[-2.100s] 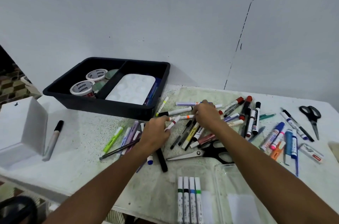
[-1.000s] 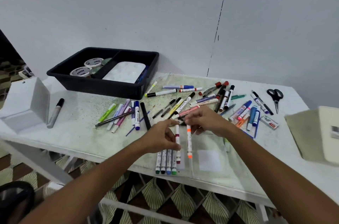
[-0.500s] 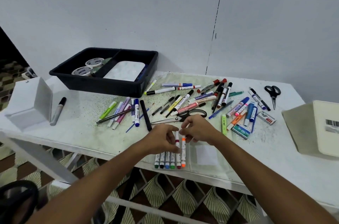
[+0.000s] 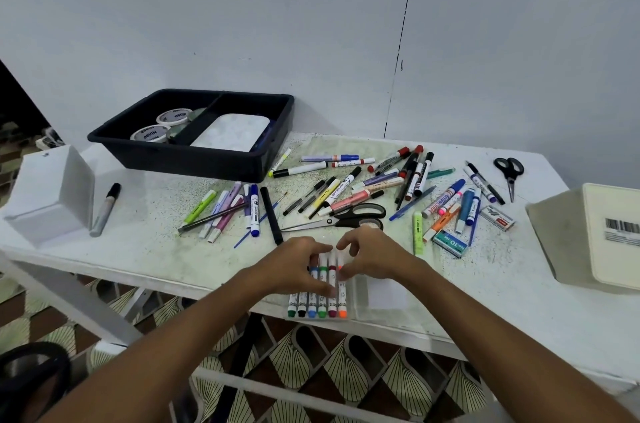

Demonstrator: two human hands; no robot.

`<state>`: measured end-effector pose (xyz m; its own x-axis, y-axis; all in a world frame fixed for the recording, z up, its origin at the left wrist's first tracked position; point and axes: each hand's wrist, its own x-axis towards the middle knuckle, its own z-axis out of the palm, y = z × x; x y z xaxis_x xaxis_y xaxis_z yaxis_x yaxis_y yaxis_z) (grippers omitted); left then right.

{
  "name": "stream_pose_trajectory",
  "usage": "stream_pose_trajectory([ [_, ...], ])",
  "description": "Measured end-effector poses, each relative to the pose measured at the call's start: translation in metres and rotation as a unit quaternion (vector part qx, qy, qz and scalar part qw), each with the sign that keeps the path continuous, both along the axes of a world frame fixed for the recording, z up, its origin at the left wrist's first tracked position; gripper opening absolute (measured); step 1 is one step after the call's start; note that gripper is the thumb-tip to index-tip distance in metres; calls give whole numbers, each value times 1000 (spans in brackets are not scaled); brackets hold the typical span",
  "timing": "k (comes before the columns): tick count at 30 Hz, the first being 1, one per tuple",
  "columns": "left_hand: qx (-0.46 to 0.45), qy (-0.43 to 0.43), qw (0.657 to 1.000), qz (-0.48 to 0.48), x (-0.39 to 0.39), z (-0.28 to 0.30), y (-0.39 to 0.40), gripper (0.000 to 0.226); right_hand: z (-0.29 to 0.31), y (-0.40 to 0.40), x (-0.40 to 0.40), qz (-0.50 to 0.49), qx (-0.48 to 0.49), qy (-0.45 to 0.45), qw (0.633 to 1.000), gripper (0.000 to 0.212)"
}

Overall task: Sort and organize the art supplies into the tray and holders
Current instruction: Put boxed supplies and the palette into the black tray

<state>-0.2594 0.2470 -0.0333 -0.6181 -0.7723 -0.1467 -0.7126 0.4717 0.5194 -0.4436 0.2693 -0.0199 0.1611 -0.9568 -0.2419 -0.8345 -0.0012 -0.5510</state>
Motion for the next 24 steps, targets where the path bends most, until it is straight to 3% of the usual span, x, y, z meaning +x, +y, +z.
stream_pose_trajectory([
  [4,-19,-29,999,-13,0,-1,1,93,-1,5,0,8,3,39,999,66],
  [24,1,-56,998,-8,-5,4,1,89,-4,4,1,9,2,57,998,63],
])
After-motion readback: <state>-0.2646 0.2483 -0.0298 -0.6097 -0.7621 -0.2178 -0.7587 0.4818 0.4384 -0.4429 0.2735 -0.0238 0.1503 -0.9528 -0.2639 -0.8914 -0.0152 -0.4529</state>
